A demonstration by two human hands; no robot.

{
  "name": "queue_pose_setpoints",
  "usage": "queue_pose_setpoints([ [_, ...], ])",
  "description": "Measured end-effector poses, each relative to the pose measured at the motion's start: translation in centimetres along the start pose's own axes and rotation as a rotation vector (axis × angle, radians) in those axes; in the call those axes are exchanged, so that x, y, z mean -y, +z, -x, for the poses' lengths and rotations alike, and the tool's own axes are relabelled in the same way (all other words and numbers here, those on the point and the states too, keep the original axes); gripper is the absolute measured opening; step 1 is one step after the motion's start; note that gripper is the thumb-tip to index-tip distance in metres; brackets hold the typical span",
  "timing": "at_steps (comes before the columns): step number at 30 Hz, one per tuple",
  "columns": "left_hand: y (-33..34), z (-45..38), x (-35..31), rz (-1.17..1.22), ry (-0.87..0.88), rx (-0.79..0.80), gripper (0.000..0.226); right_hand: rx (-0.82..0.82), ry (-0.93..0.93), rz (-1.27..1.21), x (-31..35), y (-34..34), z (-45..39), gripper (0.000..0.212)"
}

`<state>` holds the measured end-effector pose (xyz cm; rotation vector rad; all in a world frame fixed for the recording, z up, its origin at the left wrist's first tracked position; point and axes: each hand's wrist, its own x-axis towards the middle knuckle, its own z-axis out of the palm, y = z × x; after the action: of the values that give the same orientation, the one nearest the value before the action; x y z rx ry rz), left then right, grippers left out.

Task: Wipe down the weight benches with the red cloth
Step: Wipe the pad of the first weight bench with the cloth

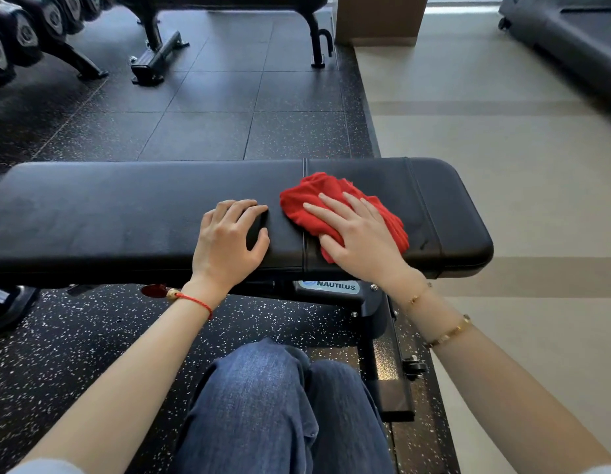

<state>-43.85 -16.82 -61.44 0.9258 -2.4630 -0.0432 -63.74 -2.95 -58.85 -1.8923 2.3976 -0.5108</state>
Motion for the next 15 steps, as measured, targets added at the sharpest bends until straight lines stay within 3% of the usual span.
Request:
queue_pose_setpoints([
  [6,0.0,0.1,0.1,-0.001,0.005,0.016,0.041,-0.040,0.194,0.039,-5.2,-1.6,-1.3,0.053],
  [10,0.0,0.0,0.1,-0.001,0.000,0.016,0.041,-0.025,0.354,0.055,-4.5,-1.2,-5.3,0.052],
  [15,-0.2,0.0,0.1,0.014,-0.002,0.009,0.041,0.012,0.208,0.037,0.6,0.2,-4.2,0.053],
])
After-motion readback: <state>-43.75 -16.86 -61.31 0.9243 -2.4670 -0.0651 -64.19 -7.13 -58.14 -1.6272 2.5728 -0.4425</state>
